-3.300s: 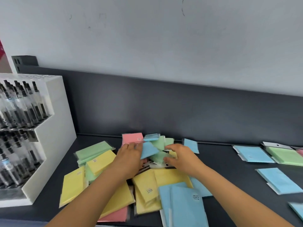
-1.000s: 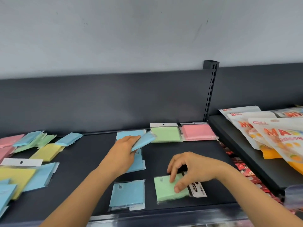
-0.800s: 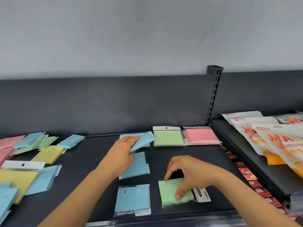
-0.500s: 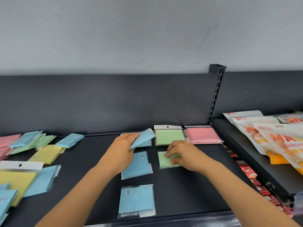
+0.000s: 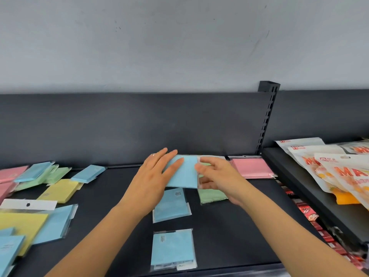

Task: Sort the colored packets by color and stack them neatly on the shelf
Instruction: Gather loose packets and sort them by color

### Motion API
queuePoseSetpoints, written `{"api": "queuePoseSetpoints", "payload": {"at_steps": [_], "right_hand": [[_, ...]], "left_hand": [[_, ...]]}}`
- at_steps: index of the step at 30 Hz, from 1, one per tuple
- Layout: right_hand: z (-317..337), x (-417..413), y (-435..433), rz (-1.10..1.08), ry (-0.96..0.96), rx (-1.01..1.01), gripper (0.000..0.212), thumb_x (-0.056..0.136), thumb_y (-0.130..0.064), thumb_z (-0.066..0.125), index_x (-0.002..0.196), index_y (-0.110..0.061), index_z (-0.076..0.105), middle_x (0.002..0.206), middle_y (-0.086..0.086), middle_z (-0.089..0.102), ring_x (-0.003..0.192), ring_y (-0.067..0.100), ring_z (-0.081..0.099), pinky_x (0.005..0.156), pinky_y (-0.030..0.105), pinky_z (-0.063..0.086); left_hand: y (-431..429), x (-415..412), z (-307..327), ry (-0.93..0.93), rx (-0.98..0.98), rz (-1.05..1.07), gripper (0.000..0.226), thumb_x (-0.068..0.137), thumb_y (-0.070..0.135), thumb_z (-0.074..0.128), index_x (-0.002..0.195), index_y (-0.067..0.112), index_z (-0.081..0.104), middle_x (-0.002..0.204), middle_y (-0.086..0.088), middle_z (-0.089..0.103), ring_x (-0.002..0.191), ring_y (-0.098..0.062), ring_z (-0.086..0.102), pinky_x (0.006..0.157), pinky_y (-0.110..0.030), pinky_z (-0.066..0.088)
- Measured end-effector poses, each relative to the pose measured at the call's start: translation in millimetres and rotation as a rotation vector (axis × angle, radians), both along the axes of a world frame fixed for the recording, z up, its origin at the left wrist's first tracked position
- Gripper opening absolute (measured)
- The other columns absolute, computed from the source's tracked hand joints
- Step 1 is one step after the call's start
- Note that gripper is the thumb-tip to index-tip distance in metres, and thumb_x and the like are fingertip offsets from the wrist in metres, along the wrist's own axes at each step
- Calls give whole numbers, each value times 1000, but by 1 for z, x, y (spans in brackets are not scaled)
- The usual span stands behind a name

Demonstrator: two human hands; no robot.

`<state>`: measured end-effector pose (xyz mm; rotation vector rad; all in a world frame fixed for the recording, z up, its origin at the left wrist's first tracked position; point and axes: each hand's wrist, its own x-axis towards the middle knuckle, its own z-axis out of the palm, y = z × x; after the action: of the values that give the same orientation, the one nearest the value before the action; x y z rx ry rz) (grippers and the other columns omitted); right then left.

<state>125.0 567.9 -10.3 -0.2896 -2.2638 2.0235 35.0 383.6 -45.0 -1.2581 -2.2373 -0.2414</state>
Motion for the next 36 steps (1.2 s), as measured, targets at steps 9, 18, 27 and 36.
{"api": "queuePoseSetpoints", "payload": {"at_steps": [9, 18, 27, 36], "right_hand": [[26, -39, -14, -238, 232, -30, 35, 90, 2, 54, 121, -14, 57, 94, 5, 72, 82, 15, 70, 65, 25, 58], [0, -49, -25, -167, 100, 176, 41, 90, 0, 55, 127, -18, 55, 95, 1, 71, 87, 16, 69, 64, 22, 57], [-3, -62, -24, -251, 121, 335, 49, 88, -5, 60, 134, -17, 49, 92, -3, 68, 84, 16, 65, 74, 29, 58], [-32, -85, -28, -35, -195, 1062, 26, 81, 5, 42, 74, -6, 65, 87, 12, 59, 84, 32, 56, 61, 29, 46]], "left_hand": [[-14, -3, 39, -1189, 785, -30, 65, 78, 17, 72, 135, 24, 42, 124, 12, 59, 103, -7, 63, 87, -26, 52], [-21, -10, 20, -1100, 851, 131, 19, 94, 17, 51, 106, 20, 66, 88, 5, 71, 74, -5, 64, 59, -10, 50], [-16, -26, 15, -1036, 841, 161, 18, 92, 17, 55, 107, 19, 66, 85, 7, 69, 75, -2, 64, 63, -11, 53], [-4, -57, -21, -922, 395, 397, 28, 93, 27, 53, 114, 13, 64, 96, -3, 65, 87, -15, 56, 76, -23, 40]]}}
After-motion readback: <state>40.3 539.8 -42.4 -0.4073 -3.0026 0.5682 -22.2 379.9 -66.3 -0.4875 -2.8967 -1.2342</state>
